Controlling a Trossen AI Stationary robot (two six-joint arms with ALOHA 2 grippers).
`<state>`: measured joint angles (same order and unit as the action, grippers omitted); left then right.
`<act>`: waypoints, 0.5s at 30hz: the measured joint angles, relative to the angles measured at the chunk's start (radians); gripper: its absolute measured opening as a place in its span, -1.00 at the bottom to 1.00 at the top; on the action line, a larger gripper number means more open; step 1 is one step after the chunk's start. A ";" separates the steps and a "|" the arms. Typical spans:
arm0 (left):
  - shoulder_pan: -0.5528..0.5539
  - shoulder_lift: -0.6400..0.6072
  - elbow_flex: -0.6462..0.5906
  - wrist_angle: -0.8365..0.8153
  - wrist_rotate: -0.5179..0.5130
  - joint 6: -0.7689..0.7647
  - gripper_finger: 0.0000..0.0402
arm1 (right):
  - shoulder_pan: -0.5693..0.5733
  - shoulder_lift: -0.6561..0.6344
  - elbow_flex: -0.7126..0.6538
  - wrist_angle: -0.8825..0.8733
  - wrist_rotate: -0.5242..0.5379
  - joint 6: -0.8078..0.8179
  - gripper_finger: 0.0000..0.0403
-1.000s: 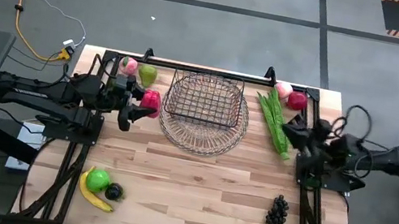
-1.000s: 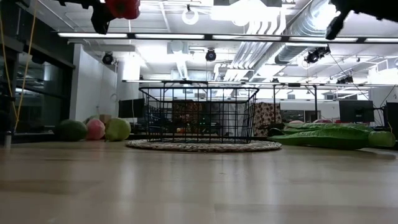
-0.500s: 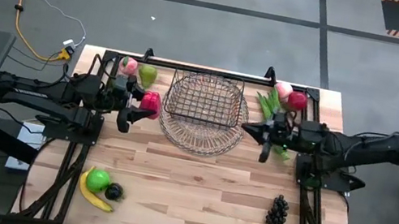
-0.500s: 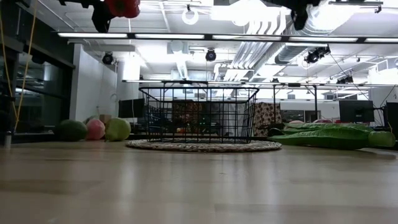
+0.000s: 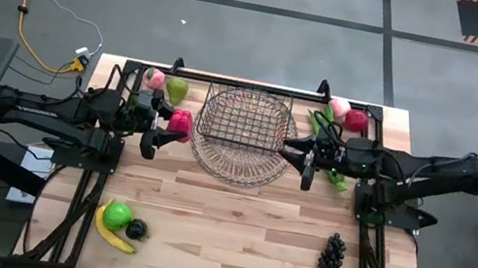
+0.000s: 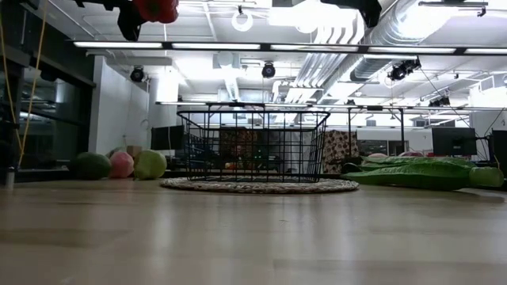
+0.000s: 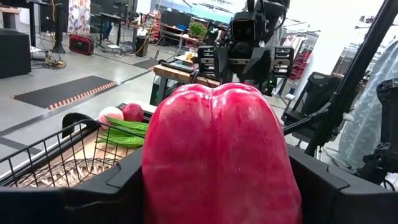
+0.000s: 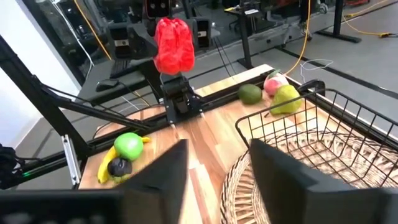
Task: Build produce basket
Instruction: Put the red bell pepper into the black wire basket
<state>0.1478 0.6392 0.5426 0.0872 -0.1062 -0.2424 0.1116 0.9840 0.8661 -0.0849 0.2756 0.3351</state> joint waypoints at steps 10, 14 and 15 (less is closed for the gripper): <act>0.000 0.000 0.000 0.000 0.009 0.003 0.27 | 0.003 0.000 -0.073 0.072 -0.003 0.074 0.55; 0.000 0.000 0.000 0.000 0.009 0.001 0.27 | 0.007 0.000 -0.116 0.168 -0.002 0.078 0.56; 0.000 0.001 0.000 0.000 0.004 -0.013 0.27 | 0.007 0.000 -0.118 0.172 -0.001 0.080 0.56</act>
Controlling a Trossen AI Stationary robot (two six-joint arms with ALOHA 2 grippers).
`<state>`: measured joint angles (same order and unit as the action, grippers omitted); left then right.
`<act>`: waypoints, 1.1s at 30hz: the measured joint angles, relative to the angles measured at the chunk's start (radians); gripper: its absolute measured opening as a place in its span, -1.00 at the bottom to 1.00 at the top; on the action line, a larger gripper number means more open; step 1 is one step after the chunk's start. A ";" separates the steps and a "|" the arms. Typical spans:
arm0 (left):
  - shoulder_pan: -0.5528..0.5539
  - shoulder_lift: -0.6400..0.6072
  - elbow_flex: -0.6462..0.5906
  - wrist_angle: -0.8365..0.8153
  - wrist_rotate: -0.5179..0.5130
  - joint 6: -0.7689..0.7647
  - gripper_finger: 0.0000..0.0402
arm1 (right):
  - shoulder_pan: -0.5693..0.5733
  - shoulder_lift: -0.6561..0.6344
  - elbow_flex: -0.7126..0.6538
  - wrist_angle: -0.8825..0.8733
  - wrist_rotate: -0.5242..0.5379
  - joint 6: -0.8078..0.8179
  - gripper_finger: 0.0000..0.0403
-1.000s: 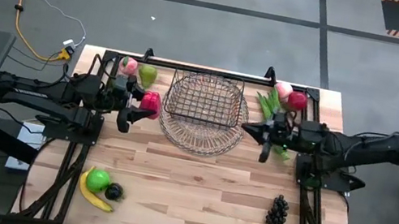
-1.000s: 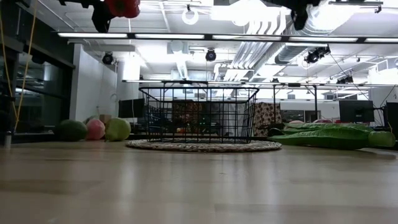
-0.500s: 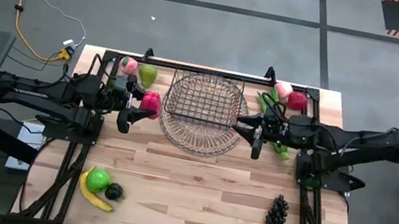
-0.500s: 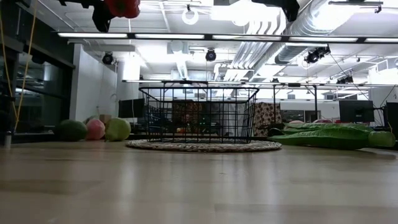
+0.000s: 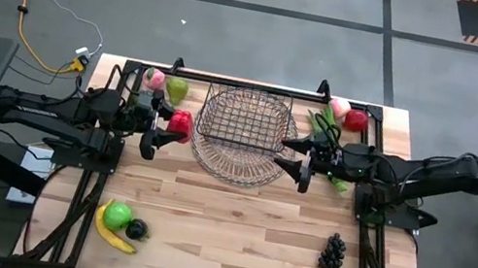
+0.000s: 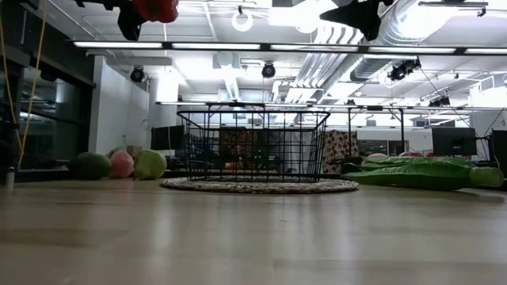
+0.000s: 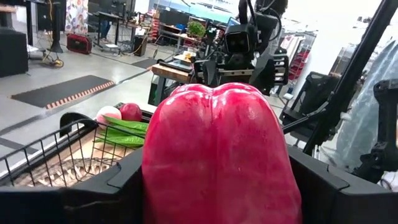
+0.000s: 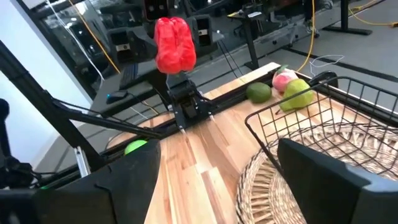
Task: Build produce basket
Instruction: Put the red bell pepper into the black wire basket
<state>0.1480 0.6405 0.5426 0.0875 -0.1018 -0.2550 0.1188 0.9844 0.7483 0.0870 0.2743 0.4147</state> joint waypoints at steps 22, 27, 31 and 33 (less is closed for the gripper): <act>0.322 0.904 0.750 -0.607 -0.085 0.229 0.27 | -0.008 0.000 -0.001 0.008 0.004 0.034 0.56; 0.371 1.101 0.924 -0.755 -0.060 0.268 0.27 | -0.007 0.000 -0.001 0.008 0.004 0.060 0.56; 0.394 1.228 1.038 -0.886 -0.055 0.157 0.27 | -0.007 0.000 -0.001 0.008 0.004 0.080 0.56; 0.406 1.279 1.076 -0.934 -0.044 0.050 0.27 | -0.007 0.000 -0.001 0.007 0.004 0.083 0.56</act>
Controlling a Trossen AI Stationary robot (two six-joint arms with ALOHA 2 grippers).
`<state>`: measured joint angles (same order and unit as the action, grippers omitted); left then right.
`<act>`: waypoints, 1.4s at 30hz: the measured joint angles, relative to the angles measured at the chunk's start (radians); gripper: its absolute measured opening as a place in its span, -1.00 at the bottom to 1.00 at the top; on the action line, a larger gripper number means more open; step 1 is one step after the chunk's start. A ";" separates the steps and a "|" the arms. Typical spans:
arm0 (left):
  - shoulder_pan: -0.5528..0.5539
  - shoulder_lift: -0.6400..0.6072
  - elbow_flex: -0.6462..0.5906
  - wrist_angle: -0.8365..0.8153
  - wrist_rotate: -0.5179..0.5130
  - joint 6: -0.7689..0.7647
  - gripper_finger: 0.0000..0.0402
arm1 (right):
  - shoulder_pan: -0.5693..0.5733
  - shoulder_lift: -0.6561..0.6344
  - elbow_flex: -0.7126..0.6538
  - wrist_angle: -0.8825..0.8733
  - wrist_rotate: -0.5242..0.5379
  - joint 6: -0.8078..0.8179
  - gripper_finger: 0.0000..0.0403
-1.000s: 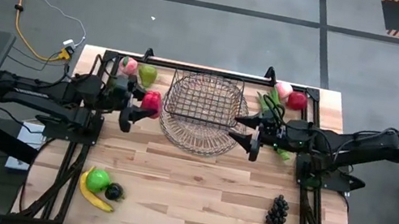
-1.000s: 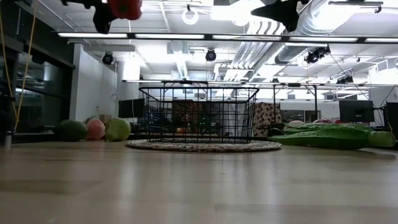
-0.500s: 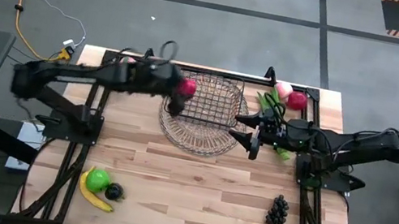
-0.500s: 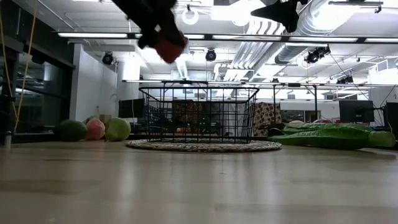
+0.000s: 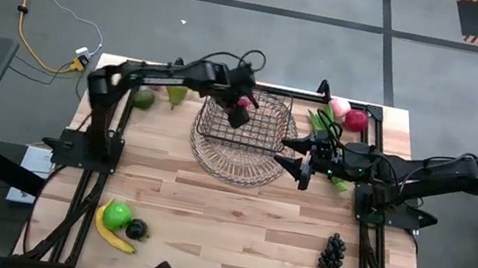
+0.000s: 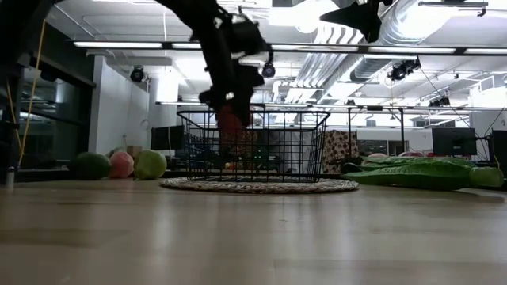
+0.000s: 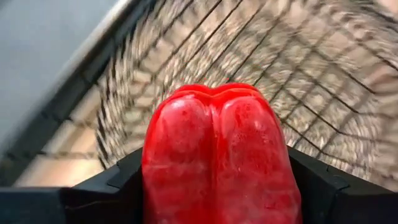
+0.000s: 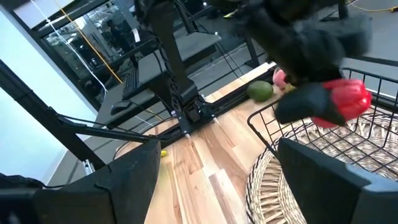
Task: Build produce basket
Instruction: Put the red bell pepper into the black wire basket
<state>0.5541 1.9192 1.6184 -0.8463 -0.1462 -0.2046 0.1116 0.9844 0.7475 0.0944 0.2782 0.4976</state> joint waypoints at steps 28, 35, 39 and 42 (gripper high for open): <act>0.025 0.177 0.022 0.068 0.056 -0.648 0.27 | 0.000 0.000 0.000 0.000 0.011 -0.007 0.56; 0.023 0.177 0.022 0.084 0.052 -0.641 0.29 | 0.000 0.000 0.000 0.000 0.011 -0.008 0.56; 0.023 0.177 0.022 0.089 0.052 -0.653 0.44 | 0.000 0.000 0.000 0.000 0.011 -0.007 0.56; 0.023 0.177 0.022 0.089 0.046 -0.649 0.61 | 0.000 0.000 0.000 0.000 0.011 -0.008 0.56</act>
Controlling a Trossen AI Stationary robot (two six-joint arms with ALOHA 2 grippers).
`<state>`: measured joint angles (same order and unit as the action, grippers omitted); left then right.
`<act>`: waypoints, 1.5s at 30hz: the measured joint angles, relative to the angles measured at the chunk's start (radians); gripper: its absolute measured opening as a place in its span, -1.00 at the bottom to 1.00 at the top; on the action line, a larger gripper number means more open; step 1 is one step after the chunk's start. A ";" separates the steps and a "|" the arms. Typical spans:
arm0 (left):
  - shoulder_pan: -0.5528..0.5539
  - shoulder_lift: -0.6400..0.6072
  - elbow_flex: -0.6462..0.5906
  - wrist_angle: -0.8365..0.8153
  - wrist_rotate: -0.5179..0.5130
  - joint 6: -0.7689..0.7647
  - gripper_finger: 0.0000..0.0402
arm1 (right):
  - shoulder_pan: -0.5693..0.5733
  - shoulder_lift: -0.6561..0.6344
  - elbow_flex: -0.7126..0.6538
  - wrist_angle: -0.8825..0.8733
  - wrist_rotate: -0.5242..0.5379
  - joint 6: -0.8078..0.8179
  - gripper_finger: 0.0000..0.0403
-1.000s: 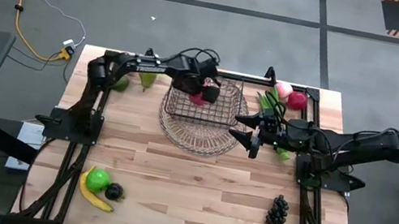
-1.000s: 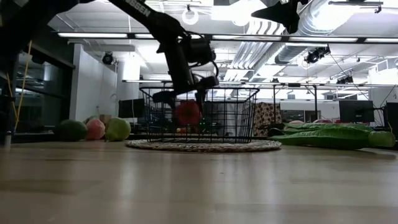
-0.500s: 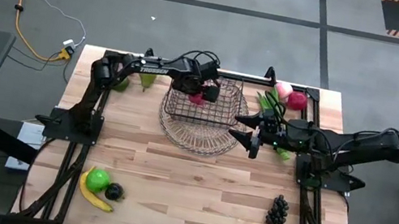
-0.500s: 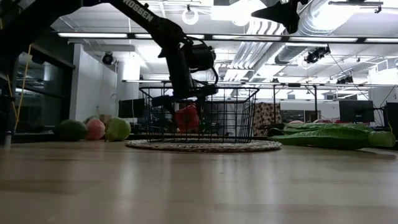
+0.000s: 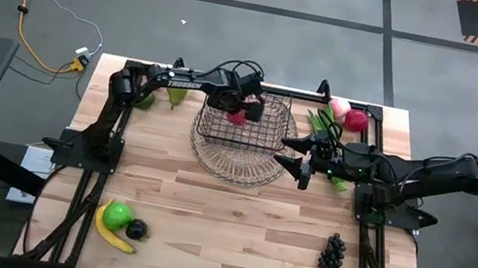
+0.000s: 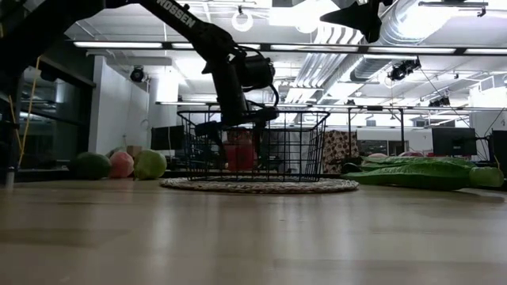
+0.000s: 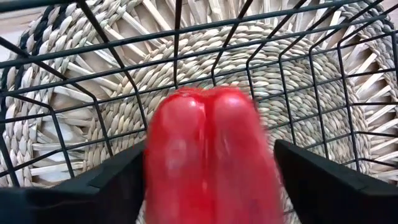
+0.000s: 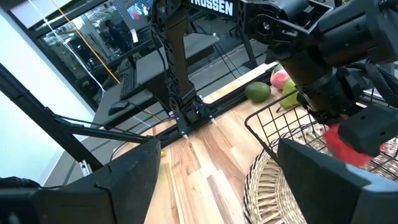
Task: Build produce basket
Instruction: Put the red bell pepper into the black wire basket, then put the leaf lettuce into the black wire basket
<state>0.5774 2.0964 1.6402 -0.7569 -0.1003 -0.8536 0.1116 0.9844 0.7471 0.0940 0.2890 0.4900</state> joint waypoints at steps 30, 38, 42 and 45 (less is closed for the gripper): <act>-0.128 -0.608 -0.065 0.120 -0.055 0.463 0.95 | 0.000 0.000 0.000 0.000 0.000 0.000 0.56; -0.387 -0.958 -0.445 0.438 -0.056 0.537 0.95 | 0.000 0.000 0.000 0.001 0.000 0.000 0.56; -0.480 -1.096 -0.669 0.643 -0.048 0.530 0.95 | 0.000 0.000 0.000 0.001 0.000 0.002 0.56; -0.508 -1.177 -0.781 0.720 -0.094 0.497 0.95 | 0.000 0.000 0.000 0.001 0.000 0.001 0.56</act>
<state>0.0689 0.9193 0.8596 -0.0367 -0.1941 -0.3570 0.1119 0.9844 0.7471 0.0948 0.2890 0.4908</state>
